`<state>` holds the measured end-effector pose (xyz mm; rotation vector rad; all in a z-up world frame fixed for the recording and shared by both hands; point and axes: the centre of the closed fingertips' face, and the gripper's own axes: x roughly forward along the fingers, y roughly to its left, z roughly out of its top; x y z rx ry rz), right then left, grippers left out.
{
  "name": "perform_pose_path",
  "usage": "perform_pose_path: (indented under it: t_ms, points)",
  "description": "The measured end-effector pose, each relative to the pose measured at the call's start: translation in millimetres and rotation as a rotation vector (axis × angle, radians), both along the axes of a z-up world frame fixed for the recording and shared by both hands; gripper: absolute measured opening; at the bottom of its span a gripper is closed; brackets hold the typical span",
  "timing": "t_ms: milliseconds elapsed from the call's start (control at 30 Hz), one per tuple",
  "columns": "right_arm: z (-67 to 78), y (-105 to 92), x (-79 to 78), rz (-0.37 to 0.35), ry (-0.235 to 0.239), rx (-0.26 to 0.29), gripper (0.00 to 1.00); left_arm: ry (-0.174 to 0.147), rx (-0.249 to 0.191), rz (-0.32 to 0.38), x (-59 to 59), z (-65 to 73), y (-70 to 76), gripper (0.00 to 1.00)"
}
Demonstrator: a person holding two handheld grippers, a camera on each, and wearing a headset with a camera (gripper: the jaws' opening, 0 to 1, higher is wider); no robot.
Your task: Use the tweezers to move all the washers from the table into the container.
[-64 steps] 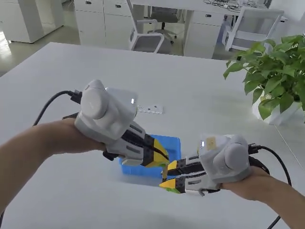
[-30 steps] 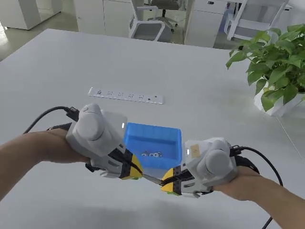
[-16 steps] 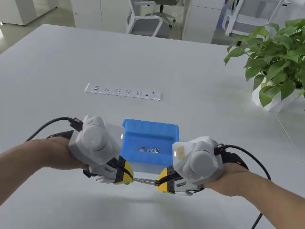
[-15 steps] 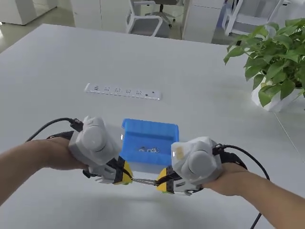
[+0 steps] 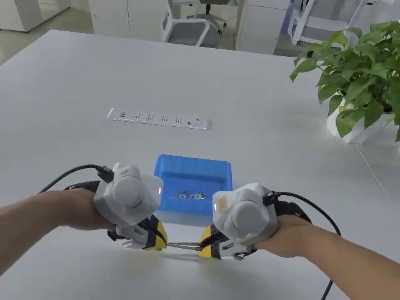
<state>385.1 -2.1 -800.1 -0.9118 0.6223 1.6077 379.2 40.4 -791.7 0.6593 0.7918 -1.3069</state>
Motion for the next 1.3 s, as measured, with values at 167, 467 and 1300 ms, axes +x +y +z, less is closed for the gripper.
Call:
perform_pose_path:
  t_ms: [167, 467, 1300]
  points:
    - [-2.5, 0.2, -2.4, -0.002, 0.012, -0.008, 0.10, 0.009, 0.011, -0.003, -1.6, -4.9, 0.7, 0.05]
    - [-6.0, -1.6, -4.0, -0.004, 0.018, -0.015, 0.11, 0.018, 0.035, -0.010, -3.3, -11.4, 4.7, 0.05]
    - [-6.3, -15.3, -1.2, -0.024, 0.014, -0.038, 0.17, 0.005, 0.038, 0.038, -0.5, -13.7, 8.3, 0.13]
